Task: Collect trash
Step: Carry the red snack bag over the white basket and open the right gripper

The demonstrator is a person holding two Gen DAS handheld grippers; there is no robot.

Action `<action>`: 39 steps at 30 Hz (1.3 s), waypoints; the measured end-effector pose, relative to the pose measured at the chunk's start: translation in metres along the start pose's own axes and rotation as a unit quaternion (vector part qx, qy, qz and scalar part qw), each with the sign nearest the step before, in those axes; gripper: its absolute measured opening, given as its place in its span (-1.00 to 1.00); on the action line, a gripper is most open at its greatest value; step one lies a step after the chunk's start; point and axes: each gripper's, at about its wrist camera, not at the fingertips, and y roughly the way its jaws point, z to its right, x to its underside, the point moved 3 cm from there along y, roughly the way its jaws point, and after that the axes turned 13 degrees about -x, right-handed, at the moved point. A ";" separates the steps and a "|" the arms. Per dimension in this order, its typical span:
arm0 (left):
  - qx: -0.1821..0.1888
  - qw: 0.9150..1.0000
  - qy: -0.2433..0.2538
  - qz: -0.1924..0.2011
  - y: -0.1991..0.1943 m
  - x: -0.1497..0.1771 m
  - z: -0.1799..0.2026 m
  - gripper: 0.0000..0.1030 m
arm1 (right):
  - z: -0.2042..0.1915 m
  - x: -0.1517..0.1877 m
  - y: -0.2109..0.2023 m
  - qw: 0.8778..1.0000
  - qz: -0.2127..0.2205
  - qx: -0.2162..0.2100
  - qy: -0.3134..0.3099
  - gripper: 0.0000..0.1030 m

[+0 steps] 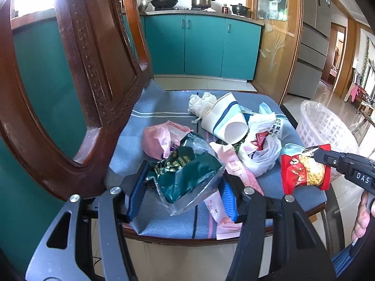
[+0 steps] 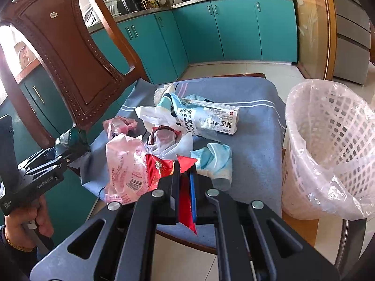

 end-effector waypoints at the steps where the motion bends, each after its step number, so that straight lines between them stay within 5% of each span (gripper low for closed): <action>1: 0.000 1.000 0.000 -0.002 0.000 0.000 0.001 0.11 | -0.002 0.000 0.000 1.000 0.002 0.005 -0.005 -0.85; 23: 0.008 1.000 0.002 -0.014 0.012 0.001 0.018 0.11 | -0.003 0.002 0.008 0.999 -0.002 0.024 -0.026 -0.85; 29: 0.015 1.000 -0.009 0.003 0.000 -0.008 0.017 0.12 | -0.006 -0.021 -0.016 0.997 0.061 0.034 -0.036 -0.85; 35: 0.013 1.000 -0.001 0.009 -0.006 -0.005 0.015 0.13 | 0.072 -0.051 -0.088 0.980 0.170 0.094 0.040 -0.85; 39: 0.009 1.000 -0.006 -0.001 0.000 -0.004 0.010 0.13 | 0.132 -0.052 -0.123 0.963 0.204 0.148 0.098 -0.85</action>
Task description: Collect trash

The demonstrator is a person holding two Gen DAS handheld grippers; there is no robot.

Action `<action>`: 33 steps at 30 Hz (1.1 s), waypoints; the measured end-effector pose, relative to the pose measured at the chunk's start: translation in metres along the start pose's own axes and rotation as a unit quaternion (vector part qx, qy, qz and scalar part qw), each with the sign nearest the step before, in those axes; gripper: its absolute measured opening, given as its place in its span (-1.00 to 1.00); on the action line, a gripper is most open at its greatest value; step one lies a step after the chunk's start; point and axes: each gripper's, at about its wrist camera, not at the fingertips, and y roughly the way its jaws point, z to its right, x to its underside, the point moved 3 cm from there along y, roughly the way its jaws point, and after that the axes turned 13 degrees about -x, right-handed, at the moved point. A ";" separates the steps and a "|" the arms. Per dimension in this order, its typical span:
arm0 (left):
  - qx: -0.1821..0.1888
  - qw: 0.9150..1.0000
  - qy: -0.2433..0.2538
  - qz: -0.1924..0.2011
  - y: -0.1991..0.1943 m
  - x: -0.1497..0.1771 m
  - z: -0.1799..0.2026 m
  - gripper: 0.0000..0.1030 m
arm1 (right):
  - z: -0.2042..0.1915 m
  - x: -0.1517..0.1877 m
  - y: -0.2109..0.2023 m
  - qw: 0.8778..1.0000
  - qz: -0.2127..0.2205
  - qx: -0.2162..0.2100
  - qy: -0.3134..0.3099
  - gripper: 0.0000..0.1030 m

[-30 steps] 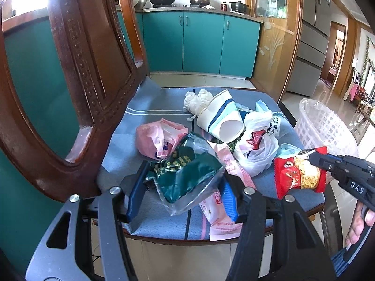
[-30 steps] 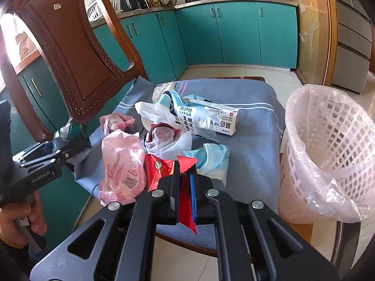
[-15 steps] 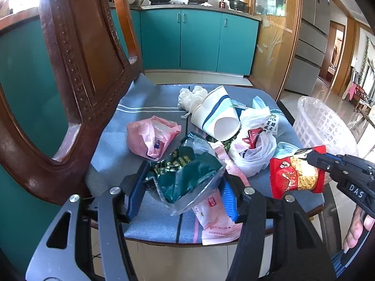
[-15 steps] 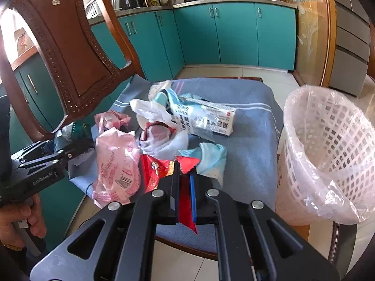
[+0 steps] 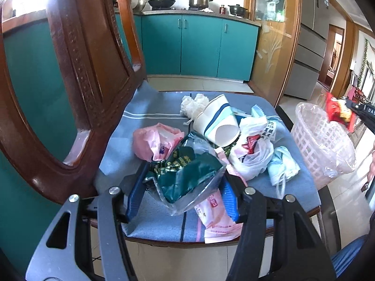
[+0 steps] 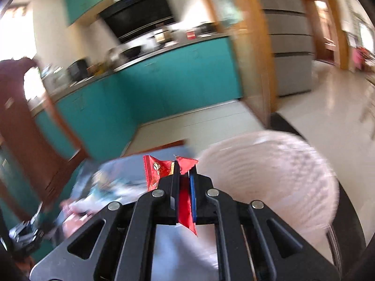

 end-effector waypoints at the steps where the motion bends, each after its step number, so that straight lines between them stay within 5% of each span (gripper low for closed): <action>1: 0.001 1.000 -0.002 -0.001 0.000 0.000 -0.001 0.13 | 0.011 -0.002 -0.002 1.000 0.004 0.010 0.011 -0.85; 11: 0.005 1.000 0.002 -0.001 0.002 -0.001 0.007 0.13 | 0.028 0.001 -0.003 0.999 0.007 0.048 0.017 -0.82; 13: 0.003 1.000 0.001 -0.002 0.003 0.000 0.005 0.13 | 0.026 0.001 -0.003 0.998 0.009 0.066 0.010 -0.33; 14: 0.002 1.000 -0.001 -0.003 0.004 0.000 0.004 0.13 | 0.026 0.000 -0.006 0.997 0.017 0.073 0.010 0.31; 15: 0.001 1.000 -0.002 -0.004 0.005 0.000 0.003 0.13 | 0.024 0.000 -0.010 0.996 0.032 0.079 0.007 0.59; 33: -0.006 1.000 -0.008 -0.004 0.007 -0.001 -0.002 0.13 | -0.056 0.024 -0.003 0.997 0.007 0.011 -0.082 0.70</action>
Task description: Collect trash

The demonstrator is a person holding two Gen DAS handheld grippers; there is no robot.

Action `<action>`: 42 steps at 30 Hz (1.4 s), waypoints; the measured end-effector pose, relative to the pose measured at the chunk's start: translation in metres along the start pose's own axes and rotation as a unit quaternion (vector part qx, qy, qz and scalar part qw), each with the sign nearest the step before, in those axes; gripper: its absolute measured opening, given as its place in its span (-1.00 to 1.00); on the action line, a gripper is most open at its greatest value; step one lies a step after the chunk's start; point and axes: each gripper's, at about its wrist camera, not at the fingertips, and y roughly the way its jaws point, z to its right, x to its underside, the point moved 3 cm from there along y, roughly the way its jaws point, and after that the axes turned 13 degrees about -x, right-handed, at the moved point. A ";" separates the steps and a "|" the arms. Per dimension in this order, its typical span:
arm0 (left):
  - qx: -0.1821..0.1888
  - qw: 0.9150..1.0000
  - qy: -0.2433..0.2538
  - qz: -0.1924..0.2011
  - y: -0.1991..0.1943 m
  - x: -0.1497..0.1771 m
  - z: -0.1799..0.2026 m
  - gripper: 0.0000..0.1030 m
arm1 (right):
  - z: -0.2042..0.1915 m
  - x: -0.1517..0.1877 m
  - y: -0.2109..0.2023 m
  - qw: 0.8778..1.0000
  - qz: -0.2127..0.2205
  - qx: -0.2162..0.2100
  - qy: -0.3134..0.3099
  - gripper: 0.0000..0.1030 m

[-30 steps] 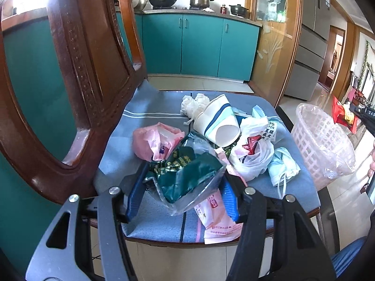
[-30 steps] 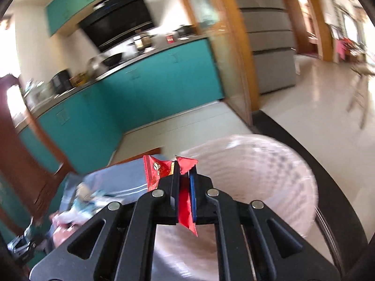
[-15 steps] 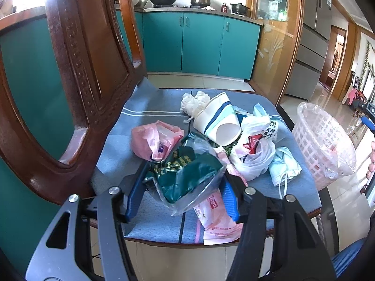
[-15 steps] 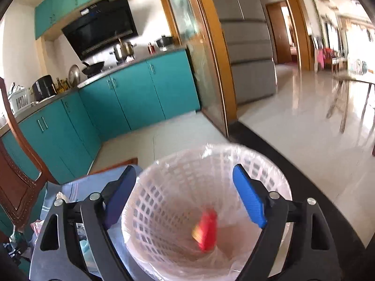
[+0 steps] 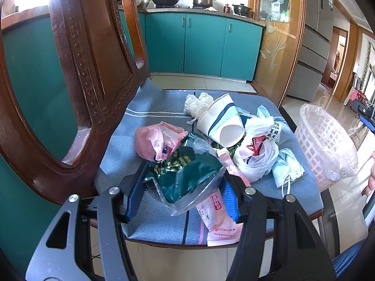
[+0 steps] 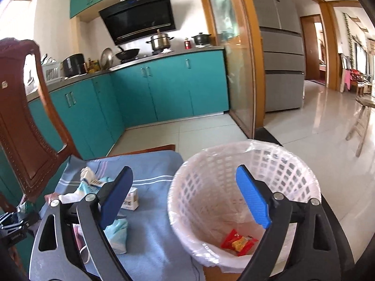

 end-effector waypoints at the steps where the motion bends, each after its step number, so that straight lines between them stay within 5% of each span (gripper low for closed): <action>1: 0.000 1.000 0.000 0.001 0.000 0.000 0.000 0.13 | -0.003 0.000 -0.001 1.000 0.000 -0.003 -0.003 0.70; 12: 0.029 0.999 0.023 0.038 -0.028 -0.022 0.033 0.13 | 0.007 -0.008 -0.009 0.999 0.025 -0.009 0.021 0.78; 28: 0.176 0.973 0.145 0.023 -0.018 -0.062 0.292 0.14 | 0.094 -0.026 -0.058 0.981 0.122 0.068 0.134 0.85; 31: 0.218 0.963 0.158 0.008 -0.012 -0.062 0.325 0.34 | 0.103 -0.025 -0.059 0.979 0.122 0.072 0.146 0.86; 37: 0.171 0.977 0.125 0.017 -0.009 -0.066 0.296 0.72 | 0.092 -0.025 -0.053 0.983 0.113 0.059 0.133 0.86; 42: 0.135 0.984 0.099 0.055 -0.025 -0.074 0.215 0.87 | 0.073 -0.025 -0.046 0.988 0.099 0.040 0.112 0.86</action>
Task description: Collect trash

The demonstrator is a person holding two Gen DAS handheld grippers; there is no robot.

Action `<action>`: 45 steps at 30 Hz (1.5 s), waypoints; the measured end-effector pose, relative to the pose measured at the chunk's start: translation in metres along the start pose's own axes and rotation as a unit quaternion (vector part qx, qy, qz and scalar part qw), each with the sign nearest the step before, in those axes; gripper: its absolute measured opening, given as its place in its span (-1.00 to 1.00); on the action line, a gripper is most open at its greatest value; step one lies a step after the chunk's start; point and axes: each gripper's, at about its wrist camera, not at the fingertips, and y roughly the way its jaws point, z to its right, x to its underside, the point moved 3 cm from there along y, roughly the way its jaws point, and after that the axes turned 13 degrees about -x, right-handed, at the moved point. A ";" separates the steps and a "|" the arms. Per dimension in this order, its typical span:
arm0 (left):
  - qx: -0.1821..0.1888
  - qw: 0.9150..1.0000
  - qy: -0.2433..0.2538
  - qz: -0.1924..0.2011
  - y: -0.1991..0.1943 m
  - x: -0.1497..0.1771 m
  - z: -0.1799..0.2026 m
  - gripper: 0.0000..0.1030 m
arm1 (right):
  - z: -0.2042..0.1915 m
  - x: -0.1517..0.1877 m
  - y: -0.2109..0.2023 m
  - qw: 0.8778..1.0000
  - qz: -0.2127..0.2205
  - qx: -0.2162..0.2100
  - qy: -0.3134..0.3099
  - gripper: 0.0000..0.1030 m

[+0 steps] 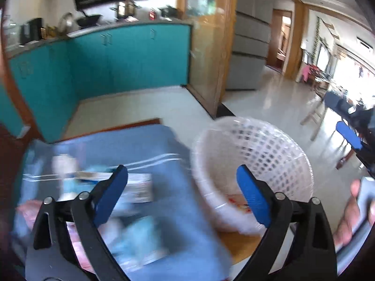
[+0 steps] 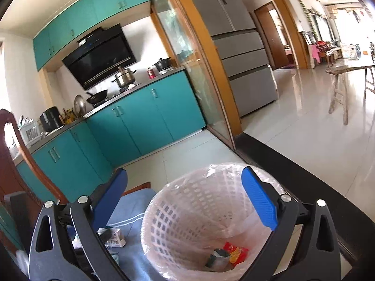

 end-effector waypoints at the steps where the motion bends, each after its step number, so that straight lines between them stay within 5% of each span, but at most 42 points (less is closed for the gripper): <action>1: -0.008 1.000 -0.006 0.006 -0.010 0.003 -0.016 0.89 | -0.004 0.002 0.001 1.000 -0.004 -0.004 -0.006 0.86; 8: -0.104 0.993 -0.061 0.016 -0.071 0.051 -0.134 0.93 | -0.065 0.034 0.003 0.994 -0.051 -0.063 -0.067 0.86; 14: -0.137 0.985 -0.107 -0.013 -0.081 0.105 -0.184 0.93 | -0.125 0.073 -0.005 0.981 -0.096 -0.101 -0.133 0.87; 23: -0.127 0.987 -0.089 -0.046 -0.066 0.126 -0.180 0.93 | -0.153 0.124 -0.002 0.966 -0.183 -0.124 -0.131 0.87; 45: -0.102 0.988 -0.073 -0.092 -0.047 0.138 -0.153 0.93 | -0.158 0.147 0.004 0.956 -0.215 -0.121 -0.159 0.87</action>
